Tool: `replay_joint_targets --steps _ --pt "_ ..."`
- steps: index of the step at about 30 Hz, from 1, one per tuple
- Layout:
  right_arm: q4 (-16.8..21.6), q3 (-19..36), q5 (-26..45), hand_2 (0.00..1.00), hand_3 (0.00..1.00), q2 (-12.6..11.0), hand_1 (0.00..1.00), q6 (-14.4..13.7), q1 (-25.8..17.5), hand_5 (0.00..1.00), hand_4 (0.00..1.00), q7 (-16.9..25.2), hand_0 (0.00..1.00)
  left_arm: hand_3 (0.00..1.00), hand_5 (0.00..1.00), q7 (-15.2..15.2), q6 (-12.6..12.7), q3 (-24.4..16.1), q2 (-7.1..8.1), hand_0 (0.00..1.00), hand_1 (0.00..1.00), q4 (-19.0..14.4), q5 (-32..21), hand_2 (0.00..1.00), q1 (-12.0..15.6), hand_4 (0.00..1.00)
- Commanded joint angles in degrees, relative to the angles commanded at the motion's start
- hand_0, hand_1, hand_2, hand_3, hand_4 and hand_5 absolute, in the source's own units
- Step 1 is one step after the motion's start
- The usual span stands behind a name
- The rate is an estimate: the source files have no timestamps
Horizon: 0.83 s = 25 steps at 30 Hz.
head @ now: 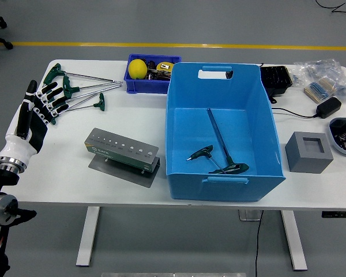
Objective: Lift tool from toolbox,place it in box,lift tool from toolbox,place it in box
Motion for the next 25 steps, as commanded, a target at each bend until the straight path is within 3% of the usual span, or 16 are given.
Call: replay_joint_targets --steps 25 --pt "0.01 -0.43 0.8 0.75 0.588 0.08 0.696 0.05 0.03 0.724 0.825 0.12 0.726 0.806 0.998 -0.21 0.03 0.27 -0.01 0.763 0.753 0.31 0.41 0.83 -0.14 0.958"
